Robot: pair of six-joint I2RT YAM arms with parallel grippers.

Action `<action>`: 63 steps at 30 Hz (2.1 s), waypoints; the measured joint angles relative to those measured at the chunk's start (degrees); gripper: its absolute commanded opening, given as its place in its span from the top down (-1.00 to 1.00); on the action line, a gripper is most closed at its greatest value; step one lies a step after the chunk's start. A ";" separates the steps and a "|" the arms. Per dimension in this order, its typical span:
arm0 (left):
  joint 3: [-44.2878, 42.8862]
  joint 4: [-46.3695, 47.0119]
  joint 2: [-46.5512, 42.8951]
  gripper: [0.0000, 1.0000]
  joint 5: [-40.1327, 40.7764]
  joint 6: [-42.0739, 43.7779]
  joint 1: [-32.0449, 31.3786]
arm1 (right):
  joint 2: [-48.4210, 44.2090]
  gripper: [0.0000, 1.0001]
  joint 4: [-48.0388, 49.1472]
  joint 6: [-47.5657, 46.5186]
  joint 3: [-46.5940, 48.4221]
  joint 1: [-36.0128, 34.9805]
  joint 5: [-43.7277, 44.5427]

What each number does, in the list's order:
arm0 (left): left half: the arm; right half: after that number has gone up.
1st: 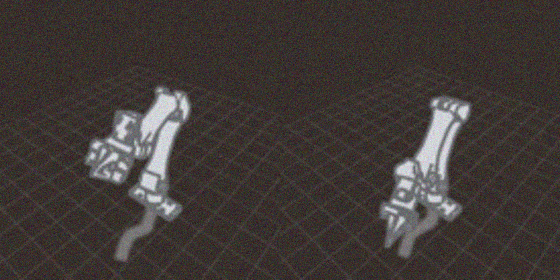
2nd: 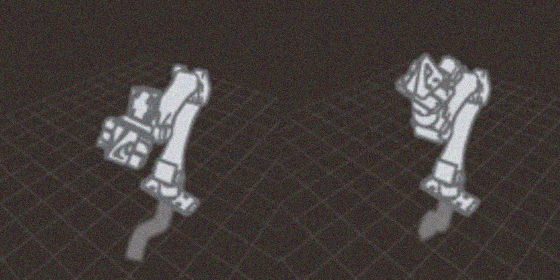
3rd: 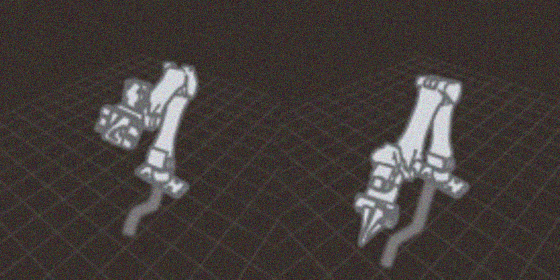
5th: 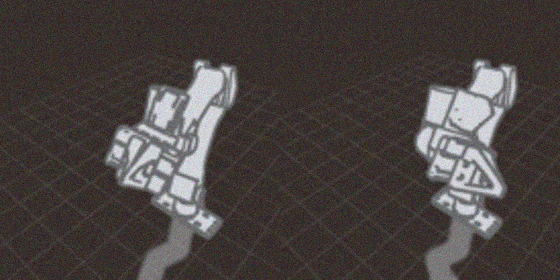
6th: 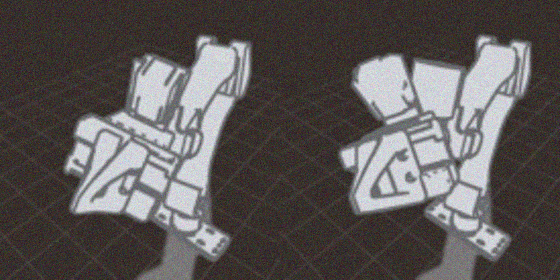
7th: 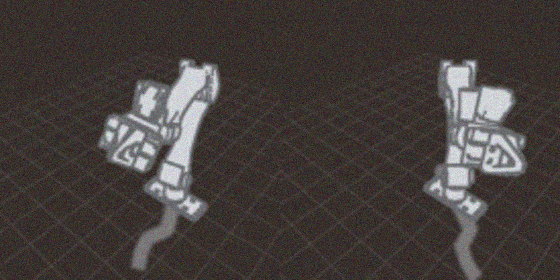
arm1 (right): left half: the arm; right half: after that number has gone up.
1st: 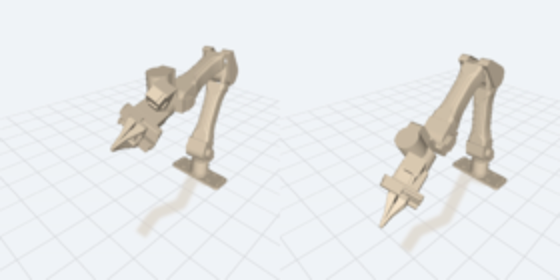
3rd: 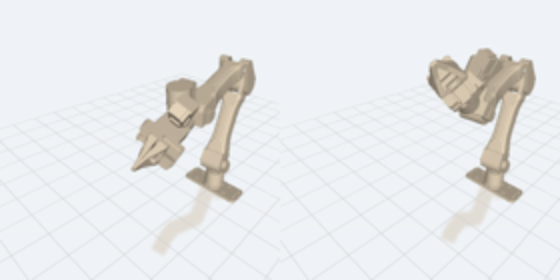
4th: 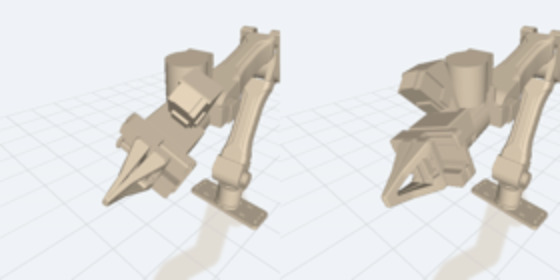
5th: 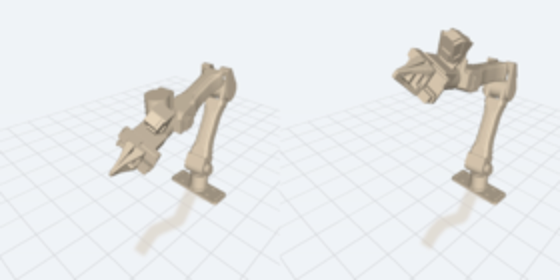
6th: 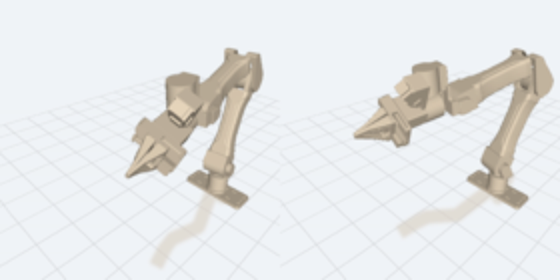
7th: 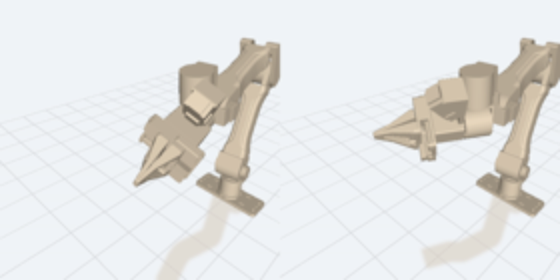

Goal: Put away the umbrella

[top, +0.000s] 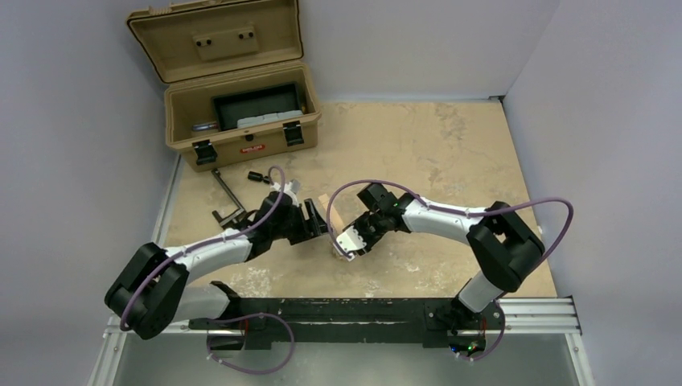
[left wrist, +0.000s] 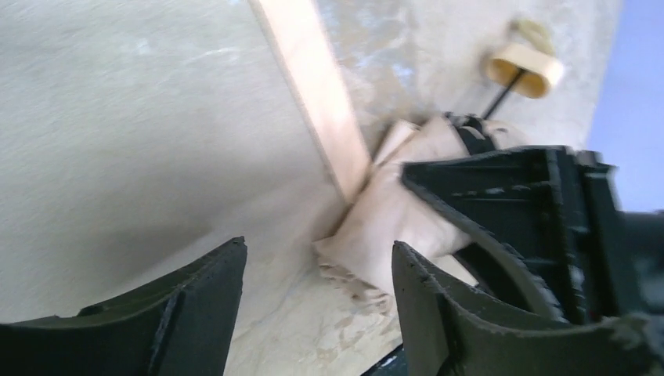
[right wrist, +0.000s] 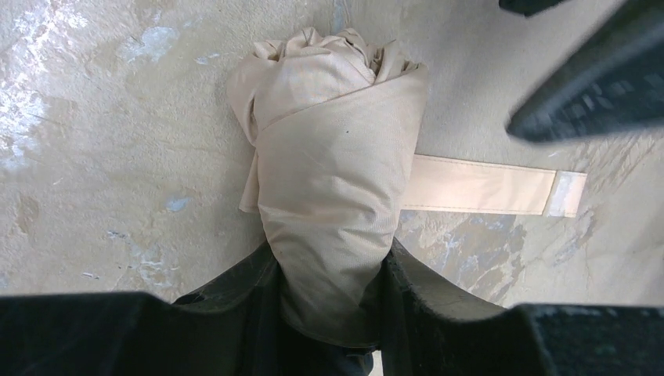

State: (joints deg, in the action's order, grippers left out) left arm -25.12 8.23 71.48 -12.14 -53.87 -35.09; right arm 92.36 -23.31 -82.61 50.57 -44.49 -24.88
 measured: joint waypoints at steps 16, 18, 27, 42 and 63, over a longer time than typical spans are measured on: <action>-27.45 -16.28 27.80 0.10 -1.40 2.29 0.28 | 0.37 1.00 -2.78 6.27 0.94 0.37 -0.74; -28.22 -17.18 28.09 0.09 -0.68 3.04 0.39 | 2.21 1.00 -4.63 7.76 2.93 0.96 -1.77; -13.92 -19.91 3.23 -0.62 11.56 7.45 4.35 | 10.49 1.00 -12.02 11.98 10.25 7.39 -11.76; 5.40 1.62 -17.73 -0.49 3.69 35.60 -10.32 | 25.33 1.00 -27.50 20.26 24.55 13.55 -23.21; -0.87 10.62 3.56 -0.56 7.76 71.89 -21.68 | 29.51 1.00 -42.45 23.28 24.96 14.62 -26.38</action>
State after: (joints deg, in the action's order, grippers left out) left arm -26.00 18.85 75.05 -4.38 18.02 -56.77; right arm 121.86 -65.76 -59.33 75.53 -29.87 -51.27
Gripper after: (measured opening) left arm 0.780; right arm 0.351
